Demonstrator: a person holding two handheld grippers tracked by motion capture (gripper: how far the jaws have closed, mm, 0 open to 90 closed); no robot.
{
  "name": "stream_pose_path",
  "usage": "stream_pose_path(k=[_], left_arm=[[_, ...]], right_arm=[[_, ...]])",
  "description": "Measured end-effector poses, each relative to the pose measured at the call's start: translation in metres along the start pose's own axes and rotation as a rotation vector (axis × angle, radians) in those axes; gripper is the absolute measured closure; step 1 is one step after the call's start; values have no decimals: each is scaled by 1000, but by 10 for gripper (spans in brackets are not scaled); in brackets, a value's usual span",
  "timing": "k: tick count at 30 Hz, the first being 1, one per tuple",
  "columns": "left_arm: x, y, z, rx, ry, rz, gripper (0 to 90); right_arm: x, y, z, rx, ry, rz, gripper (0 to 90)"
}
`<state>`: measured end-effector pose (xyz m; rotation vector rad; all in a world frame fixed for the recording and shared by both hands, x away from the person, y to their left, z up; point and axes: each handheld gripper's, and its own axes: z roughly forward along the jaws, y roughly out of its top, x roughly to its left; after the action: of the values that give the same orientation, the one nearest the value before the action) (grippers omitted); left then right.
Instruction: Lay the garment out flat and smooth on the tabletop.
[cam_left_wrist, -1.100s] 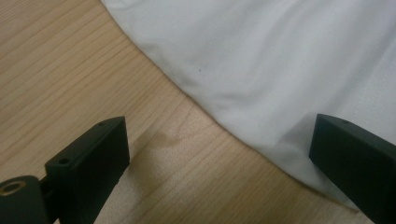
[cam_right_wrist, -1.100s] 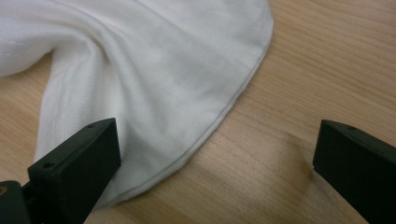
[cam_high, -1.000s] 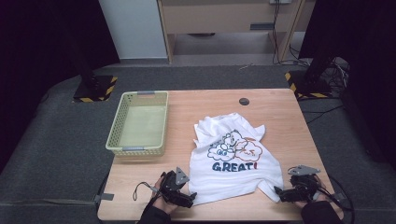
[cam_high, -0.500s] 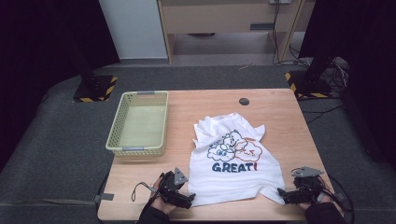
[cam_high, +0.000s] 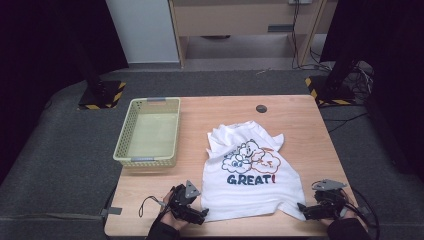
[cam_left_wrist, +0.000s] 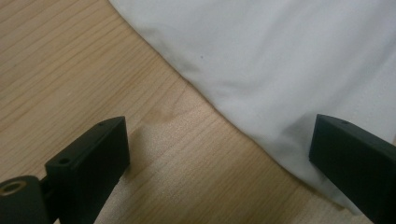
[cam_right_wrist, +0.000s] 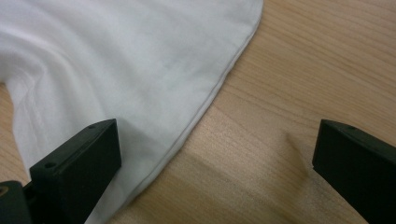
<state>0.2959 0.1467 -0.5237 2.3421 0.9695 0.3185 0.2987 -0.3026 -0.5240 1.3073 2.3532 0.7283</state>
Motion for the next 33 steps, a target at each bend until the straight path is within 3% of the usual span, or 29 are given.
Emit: stream_pose_path(k=[13,33], left_arm=[[11,2,2,-48,-2,-79,47],[13,6,9,-53,11,-71,44]], right_arm=[[-8,20,-4,-100,-4,60,22],[-18,52,-1,-200,-15,134,80]])
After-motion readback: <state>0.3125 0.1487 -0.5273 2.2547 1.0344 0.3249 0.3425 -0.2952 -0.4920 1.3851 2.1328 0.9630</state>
